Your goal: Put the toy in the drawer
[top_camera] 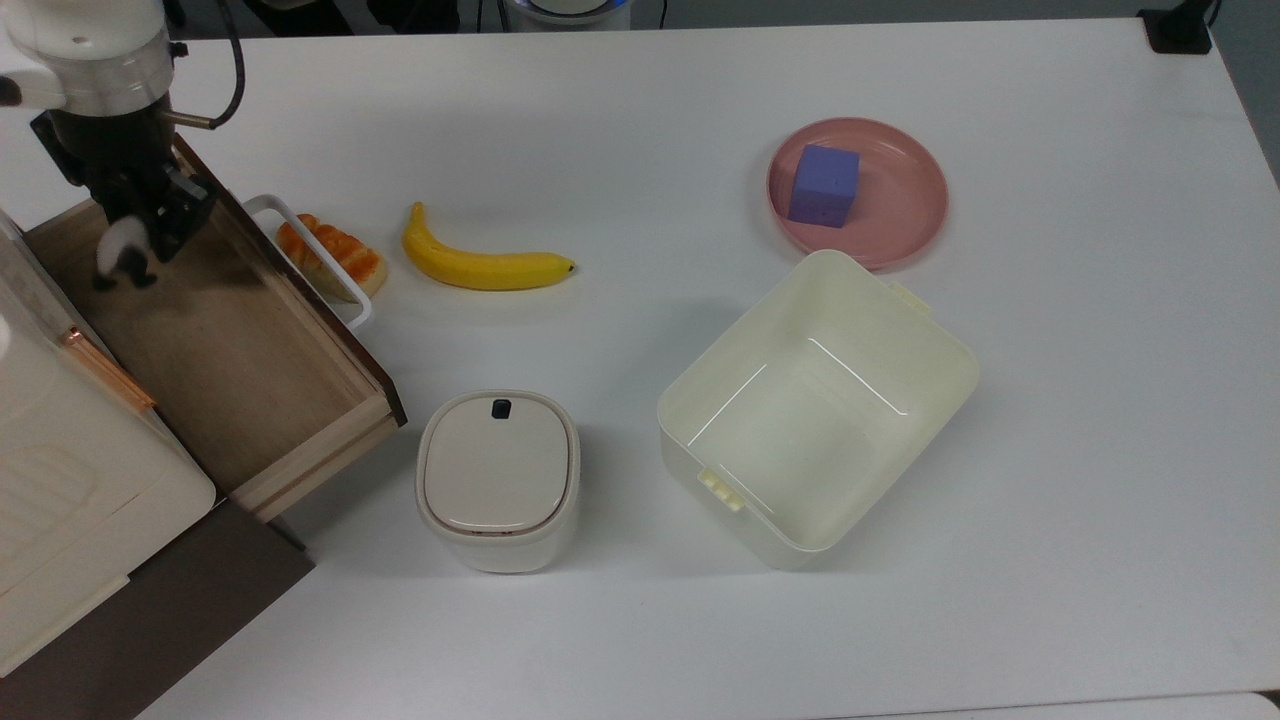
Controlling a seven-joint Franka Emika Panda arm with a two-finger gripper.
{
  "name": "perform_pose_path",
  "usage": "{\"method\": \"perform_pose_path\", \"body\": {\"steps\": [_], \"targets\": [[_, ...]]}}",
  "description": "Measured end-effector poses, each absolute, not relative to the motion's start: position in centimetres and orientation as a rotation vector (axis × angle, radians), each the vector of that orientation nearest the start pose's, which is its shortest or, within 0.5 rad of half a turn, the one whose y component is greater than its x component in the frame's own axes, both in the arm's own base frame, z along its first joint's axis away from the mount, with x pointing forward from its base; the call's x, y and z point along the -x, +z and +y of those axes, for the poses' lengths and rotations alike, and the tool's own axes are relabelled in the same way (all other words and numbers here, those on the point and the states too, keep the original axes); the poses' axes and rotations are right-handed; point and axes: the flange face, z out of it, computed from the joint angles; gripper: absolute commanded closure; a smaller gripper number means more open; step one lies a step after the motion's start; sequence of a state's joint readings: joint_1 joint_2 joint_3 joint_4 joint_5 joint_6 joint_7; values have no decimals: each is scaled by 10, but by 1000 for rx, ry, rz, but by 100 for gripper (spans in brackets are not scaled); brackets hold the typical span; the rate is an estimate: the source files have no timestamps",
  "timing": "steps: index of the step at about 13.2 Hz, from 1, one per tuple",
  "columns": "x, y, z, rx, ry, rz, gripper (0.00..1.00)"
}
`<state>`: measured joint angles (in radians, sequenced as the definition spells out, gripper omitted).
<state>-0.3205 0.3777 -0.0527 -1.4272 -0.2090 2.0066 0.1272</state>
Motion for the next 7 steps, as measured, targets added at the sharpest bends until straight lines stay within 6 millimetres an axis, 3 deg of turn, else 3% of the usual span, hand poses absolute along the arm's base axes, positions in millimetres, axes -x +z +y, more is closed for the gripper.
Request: {"method": "perform_pose_path", "body": {"steps": [7], "targets": [[-644,504,-262,3282,-322,745,0]]}}
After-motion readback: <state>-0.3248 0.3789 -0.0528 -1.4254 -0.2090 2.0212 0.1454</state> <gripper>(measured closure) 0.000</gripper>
